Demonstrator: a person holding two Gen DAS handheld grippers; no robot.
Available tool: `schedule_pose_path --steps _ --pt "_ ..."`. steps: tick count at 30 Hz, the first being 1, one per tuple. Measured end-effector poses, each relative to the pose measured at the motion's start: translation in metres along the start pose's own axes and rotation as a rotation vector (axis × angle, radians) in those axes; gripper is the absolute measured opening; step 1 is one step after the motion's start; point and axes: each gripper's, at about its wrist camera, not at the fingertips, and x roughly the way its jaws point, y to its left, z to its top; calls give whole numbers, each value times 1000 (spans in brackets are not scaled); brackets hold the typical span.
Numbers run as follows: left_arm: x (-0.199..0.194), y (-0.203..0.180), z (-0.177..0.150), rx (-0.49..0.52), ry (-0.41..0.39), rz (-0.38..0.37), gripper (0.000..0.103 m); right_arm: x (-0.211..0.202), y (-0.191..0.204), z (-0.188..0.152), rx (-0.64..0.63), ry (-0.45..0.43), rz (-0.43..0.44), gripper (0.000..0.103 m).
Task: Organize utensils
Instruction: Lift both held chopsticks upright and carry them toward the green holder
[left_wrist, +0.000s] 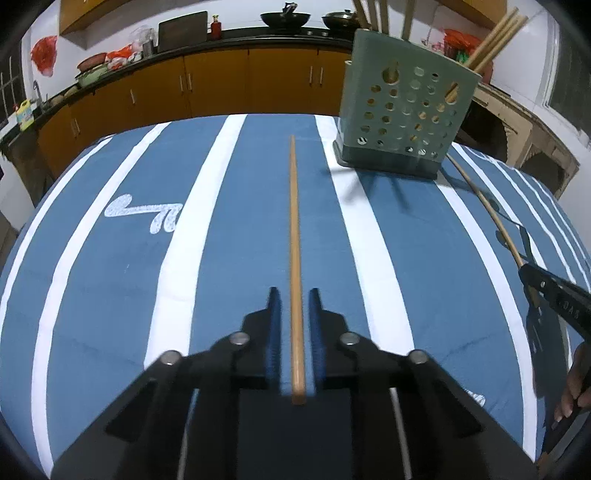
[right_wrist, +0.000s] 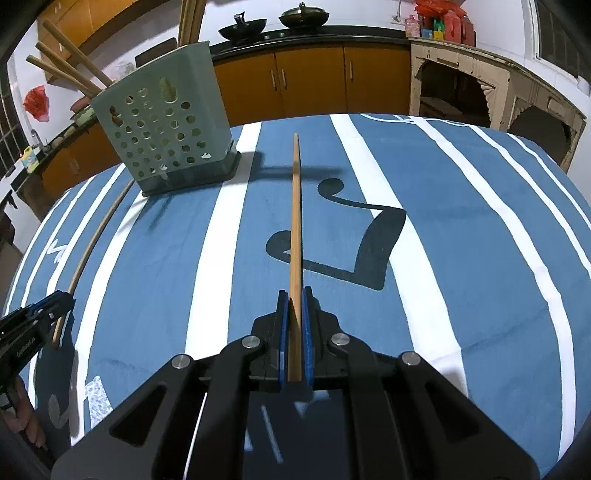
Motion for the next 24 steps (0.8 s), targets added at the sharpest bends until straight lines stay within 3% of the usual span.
schedule_pose_path --steps 5,12,24 --pt "-2 2 0 13 14 -16 8 -5 -5 -1 15 -5 28 8" --pt "-16 6 1 22 4 -34 8 -30 -16 7 25 -90 29 8" --pt "-74 14 32 39 -169 -53 8 -74 -24 33 23 -249 28 8"
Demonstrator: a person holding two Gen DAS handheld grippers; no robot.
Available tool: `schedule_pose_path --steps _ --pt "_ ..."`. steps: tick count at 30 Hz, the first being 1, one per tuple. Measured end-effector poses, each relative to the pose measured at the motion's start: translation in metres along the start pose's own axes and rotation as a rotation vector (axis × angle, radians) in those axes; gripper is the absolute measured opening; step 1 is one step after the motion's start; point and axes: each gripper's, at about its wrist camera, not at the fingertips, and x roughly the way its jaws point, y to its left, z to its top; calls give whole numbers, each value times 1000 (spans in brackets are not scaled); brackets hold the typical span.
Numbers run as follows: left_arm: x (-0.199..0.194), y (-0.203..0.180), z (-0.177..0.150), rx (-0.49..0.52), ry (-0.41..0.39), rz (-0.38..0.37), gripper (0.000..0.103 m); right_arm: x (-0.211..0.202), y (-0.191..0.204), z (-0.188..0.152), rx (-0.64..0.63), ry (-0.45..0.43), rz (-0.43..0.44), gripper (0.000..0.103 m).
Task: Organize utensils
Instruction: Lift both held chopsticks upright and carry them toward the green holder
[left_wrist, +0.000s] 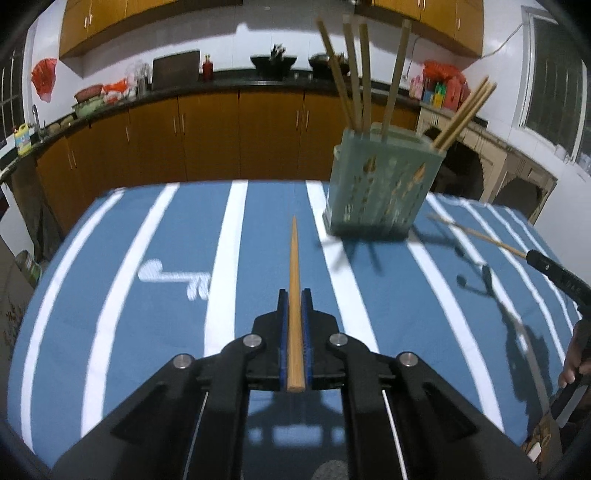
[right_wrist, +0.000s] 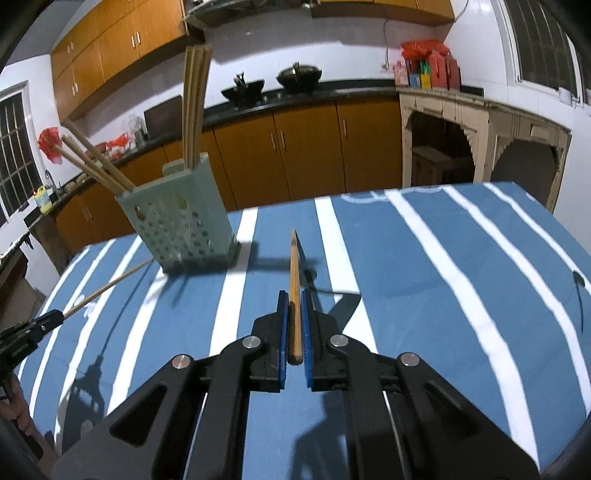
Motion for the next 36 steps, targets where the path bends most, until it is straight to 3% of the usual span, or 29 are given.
schedule_pose_path --steps 15,26,36 --pt "-45 2 42 -44 -181 -56 8 -32 4 40 2 -158 46 8" --pt "-60 -3 61 -31 -233 -79 8 -48 13 66 0 -223 99 8" --pt "-86 -23 91 16 -300 -154 8 -72 24 103 -11 -292 173 8"
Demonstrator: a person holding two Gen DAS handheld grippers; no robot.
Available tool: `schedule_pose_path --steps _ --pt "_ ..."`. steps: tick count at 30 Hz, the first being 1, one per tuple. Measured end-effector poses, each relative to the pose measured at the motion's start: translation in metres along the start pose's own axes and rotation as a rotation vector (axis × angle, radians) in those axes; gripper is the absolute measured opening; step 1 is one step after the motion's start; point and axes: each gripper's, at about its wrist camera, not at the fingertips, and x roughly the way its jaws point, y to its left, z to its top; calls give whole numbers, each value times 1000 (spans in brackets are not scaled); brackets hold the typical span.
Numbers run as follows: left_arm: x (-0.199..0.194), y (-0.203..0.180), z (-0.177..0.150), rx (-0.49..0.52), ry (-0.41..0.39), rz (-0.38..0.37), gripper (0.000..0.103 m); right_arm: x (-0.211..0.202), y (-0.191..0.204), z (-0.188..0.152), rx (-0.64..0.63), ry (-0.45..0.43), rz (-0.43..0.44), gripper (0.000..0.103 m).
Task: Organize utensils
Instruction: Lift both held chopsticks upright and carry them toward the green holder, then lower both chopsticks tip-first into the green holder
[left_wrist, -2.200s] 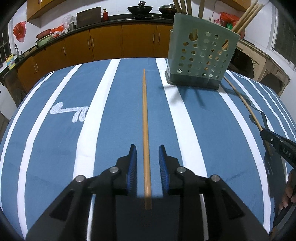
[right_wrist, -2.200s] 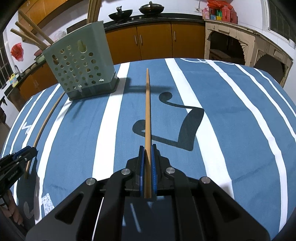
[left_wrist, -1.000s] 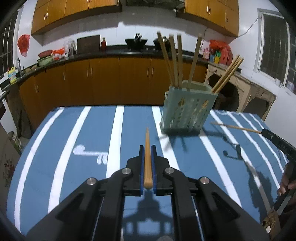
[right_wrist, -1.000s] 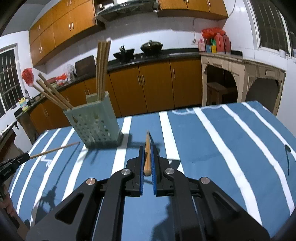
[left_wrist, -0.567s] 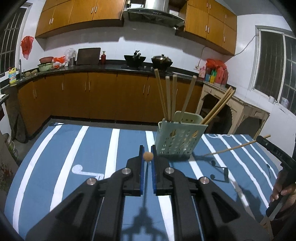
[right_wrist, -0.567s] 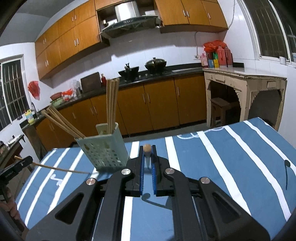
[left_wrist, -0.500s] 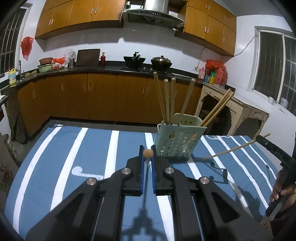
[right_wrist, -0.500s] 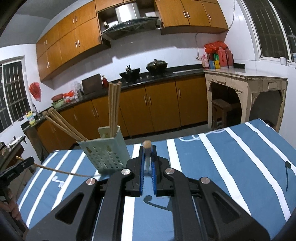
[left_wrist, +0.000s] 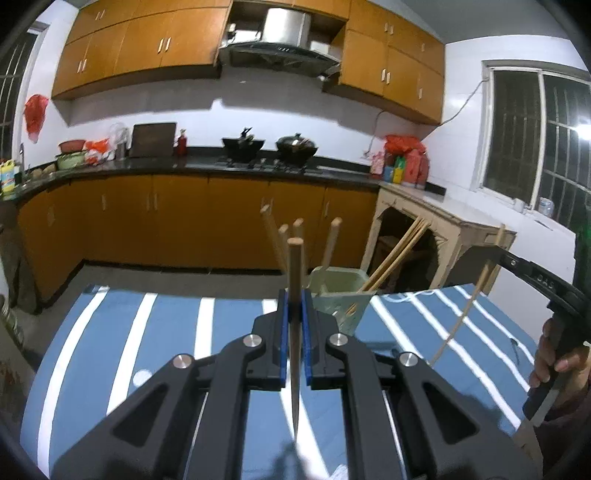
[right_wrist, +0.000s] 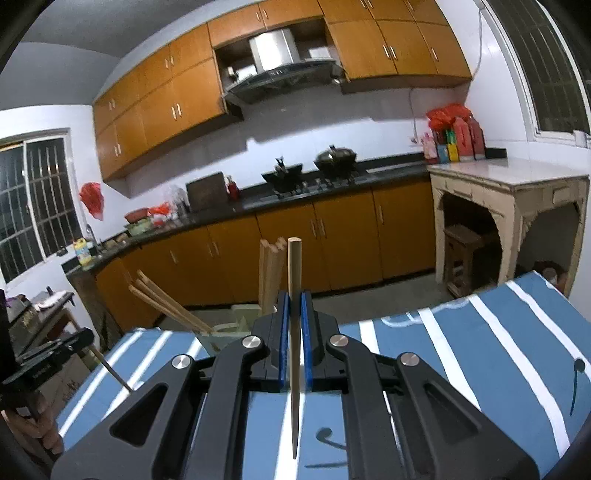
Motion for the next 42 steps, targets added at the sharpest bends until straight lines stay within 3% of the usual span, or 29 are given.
schedule_pose_path --steps 8,14,26,31,42 --pt "1 -29 43 22 -103 -62 8 -3 24 39 -16 -94 77 8" --pt "13 -44 80 -27 -187 -77 8 7 38 62 -28 -175 91 8" --pt "31 -51 119 -50 -369 58 8 37 59 73 -44 -276 41 8" --pt "49 -47 114 -51 -371 105 8 58 61 60 -49 -261 28 8" --pt "85 -27 98 -88 -294 106 8 90 58 39 -41 -194 0 8"
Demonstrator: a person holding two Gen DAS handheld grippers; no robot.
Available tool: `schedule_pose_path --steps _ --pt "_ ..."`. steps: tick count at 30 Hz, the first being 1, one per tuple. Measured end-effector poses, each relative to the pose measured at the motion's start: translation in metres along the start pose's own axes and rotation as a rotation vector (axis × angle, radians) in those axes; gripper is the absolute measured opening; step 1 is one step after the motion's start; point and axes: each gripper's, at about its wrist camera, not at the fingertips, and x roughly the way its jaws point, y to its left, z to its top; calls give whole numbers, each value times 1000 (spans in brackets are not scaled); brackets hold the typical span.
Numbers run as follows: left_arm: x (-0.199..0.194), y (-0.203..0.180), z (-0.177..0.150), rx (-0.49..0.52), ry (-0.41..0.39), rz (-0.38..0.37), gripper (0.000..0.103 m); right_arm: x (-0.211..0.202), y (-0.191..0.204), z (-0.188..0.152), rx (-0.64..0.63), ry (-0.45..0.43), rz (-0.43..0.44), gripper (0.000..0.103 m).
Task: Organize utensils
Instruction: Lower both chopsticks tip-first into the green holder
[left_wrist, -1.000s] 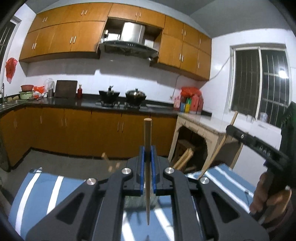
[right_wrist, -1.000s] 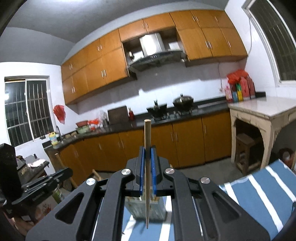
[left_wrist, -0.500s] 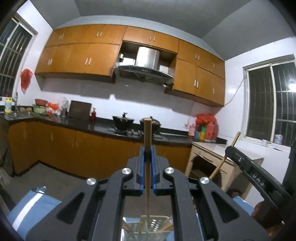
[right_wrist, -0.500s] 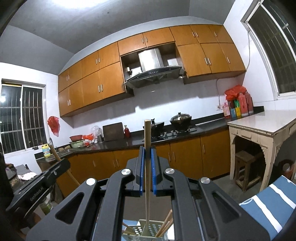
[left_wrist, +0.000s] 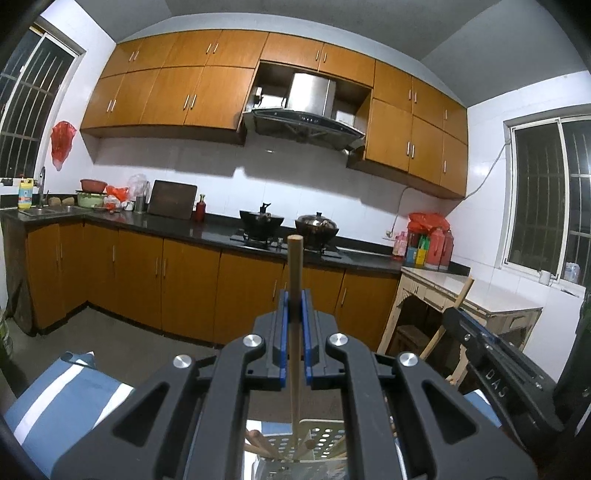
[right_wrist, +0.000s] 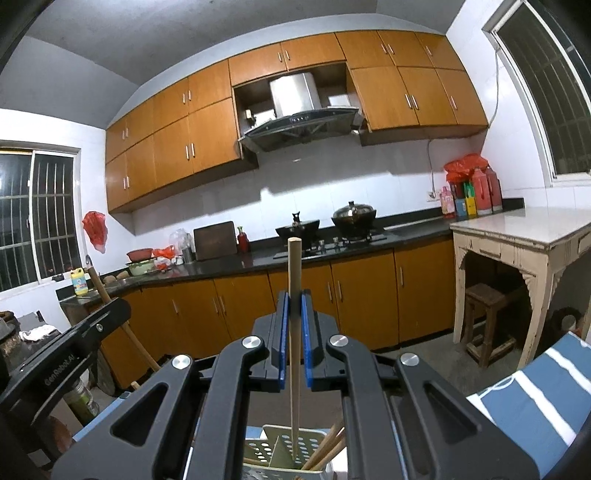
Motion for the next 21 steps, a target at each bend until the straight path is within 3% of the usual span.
schedule_pose_path --steps 18,21 --pt "13 10 -16 -6 87 -8 8 10 2 -11 26 69 -1 8" --pt "10 12 -15 -15 89 -3 12 8 2 -12 31 82 4 12"
